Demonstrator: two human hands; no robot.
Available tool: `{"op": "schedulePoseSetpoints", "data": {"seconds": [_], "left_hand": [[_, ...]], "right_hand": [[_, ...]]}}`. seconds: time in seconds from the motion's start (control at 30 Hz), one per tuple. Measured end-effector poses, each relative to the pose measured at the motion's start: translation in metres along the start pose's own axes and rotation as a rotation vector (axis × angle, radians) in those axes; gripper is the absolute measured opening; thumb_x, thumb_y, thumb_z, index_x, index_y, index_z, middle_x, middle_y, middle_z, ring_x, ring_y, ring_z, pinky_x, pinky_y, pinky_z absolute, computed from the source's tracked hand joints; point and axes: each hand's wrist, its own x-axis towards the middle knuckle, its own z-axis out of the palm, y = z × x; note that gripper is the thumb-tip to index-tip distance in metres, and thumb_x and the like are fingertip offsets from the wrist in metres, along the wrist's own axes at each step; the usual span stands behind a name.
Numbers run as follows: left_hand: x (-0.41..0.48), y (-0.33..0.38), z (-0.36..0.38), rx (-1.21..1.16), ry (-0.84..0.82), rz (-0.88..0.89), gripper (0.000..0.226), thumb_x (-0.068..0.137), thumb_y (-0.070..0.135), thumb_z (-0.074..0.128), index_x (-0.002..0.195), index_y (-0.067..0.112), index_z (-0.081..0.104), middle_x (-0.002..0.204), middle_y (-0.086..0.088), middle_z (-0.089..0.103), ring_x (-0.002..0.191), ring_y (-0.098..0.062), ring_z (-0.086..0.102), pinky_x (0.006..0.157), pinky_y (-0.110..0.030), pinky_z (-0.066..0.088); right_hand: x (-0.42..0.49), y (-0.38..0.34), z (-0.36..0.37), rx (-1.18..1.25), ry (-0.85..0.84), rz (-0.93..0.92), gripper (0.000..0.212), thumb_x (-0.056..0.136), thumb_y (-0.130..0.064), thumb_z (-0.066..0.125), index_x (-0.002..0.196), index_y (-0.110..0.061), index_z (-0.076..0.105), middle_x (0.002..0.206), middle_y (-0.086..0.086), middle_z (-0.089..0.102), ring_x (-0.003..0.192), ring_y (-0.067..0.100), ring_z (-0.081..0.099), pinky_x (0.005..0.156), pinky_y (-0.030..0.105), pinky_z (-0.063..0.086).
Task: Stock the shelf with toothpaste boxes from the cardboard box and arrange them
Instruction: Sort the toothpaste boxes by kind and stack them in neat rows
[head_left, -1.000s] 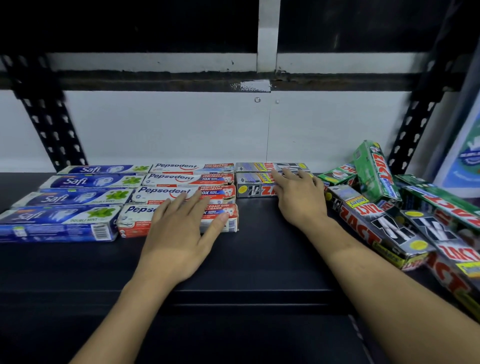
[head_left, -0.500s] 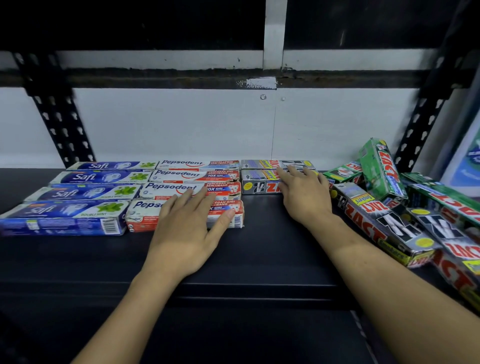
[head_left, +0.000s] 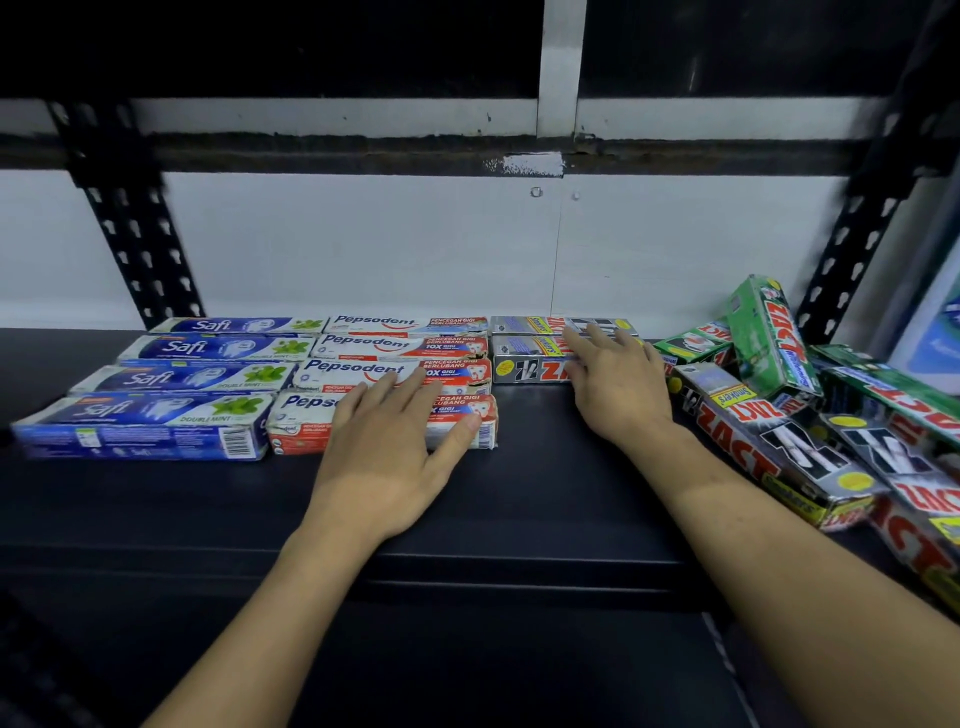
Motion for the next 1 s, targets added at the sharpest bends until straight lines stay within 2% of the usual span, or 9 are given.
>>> {"op": "schedulePoseSetpoints", "data": {"seconds": [0.23,0.37,0.53,0.67,0.77,0.83,1.0], "left_hand": [[-0.001,0.001,-0.003,-0.002,-0.012,-0.001,0.074,0.092,0.072,0.017,0.150,0.030,0.037,0.161,0.008,0.025,0.150,-0.014,0.016,0.121,-0.037,0.004],[-0.002,0.001,-0.003,-0.006,-0.004,0.004,0.073,0.093,0.072,0.020,0.148,0.029,0.040,0.160,0.007,0.028,0.149,-0.016,0.019,0.120,-0.037,0.006],[-0.001,0.001,-0.003,0.003,-0.005,0.006,0.073,0.093,0.072,0.020,0.147,0.028,0.042,0.160,0.007,0.030,0.148,-0.017,0.021,0.120,-0.038,0.008],[-0.001,0.001,-0.003,0.015,-0.008,0.007,0.072,0.093,0.072,0.021,0.147,0.028,0.041,0.160,0.006,0.030,0.148,-0.018,0.022,0.119,-0.039,0.009],[-0.001,0.001,-0.004,0.019,-0.007,0.010,0.072,0.094,0.071,0.022,0.147,0.028,0.042,0.160,0.005,0.030,0.148,-0.019,0.022,0.119,-0.040,0.010],[-0.002,0.002,-0.005,0.019,-0.014,0.009,0.072,0.094,0.071,0.022,0.147,0.028,0.042,0.160,0.005,0.030,0.148,-0.019,0.021,0.119,-0.040,0.010],[-0.002,0.001,-0.006,0.026,-0.025,0.007,0.072,0.093,0.072,0.022,0.148,0.028,0.041,0.160,0.005,0.030,0.148,-0.020,0.021,0.119,-0.041,0.011]], "right_hand": [[-0.014,-0.001,-0.013,0.092,0.024,-0.028,0.049,0.097,-0.031,0.052,0.145,-0.027,0.045,0.152,0.009,0.041,0.142,0.036,0.031,0.116,0.049,0.025],[-0.036,-0.003,-0.028,0.129,0.101,-0.050,0.046,0.092,-0.024,0.056,0.138,-0.023,0.055,0.146,0.009,0.049,0.138,0.036,0.037,0.112,0.050,0.033],[-0.067,0.002,-0.050,0.003,0.166,-0.006,0.048,0.085,-0.023,0.060,0.133,-0.021,0.058,0.142,0.008,0.053,0.131,0.038,0.044,0.107,0.048,0.038],[-0.085,0.023,-0.085,-0.105,0.026,0.258,0.038,0.086,-0.028,0.056,0.122,-0.015,0.059,0.125,0.009,0.060,0.118,0.037,0.051,0.093,0.042,0.043],[-0.104,0.034,-0.097,-0.195,-0.109,0.387,0.034,0.087,-0.027,0.054,0.118,-0.011,0.056,0.124,0.013,0.059,0.117,0.037,0.051,0.092,0.041,0.043],[-0.117,0.038,-0.095,-0.247,-0.148,0.351,0.033,0.086,-0.022,0.053,0.118,-0.011,0.055,0.123,0.013,0.058,0.117,0.038,0.050,0.092,0.042,0.043],[-0.141,0.032,-0.101,-0.294,-0.088,0.236,0.032,0.083,-0.020,0.056,0.115,-0.015,0.057,0.116,0.010,0.060,0.107,0.038,0.052,0.084,0.040,0.043]]}}
